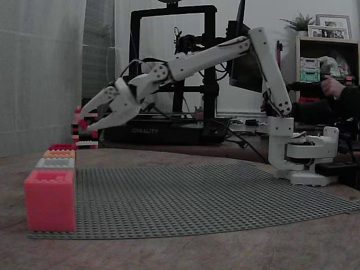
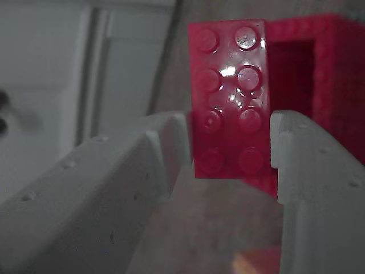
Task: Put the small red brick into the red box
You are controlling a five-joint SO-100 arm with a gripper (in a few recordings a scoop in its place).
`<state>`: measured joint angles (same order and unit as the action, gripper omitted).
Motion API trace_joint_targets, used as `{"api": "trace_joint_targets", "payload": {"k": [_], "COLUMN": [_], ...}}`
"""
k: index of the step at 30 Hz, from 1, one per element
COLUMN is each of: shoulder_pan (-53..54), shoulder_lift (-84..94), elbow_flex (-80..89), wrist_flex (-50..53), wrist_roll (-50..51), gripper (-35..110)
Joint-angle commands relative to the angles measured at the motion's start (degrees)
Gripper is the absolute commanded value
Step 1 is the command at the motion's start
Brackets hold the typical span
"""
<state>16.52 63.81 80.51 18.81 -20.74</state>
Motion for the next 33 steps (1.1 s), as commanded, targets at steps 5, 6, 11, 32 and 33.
{"api": "trace_joint_targets", "payload": {"k": [5,6,11,32,33], "shoulder_pan": [-0.97,-0.97,-1.23,-2.99,-2.99], "shoulder_lift": [-7.47,-9.14,-14.68,-17.75,-17.49], "elbow_flex": [-25.05,-28.04,-36.47,-40.87,-40.87], "wrist_flex": [10.46,12.3,16.08,20.83,20.92], "wrist_roll": [8.26,8.88,10.81,9.32,9.14], "gripper": [0,0,0,15,15]}}
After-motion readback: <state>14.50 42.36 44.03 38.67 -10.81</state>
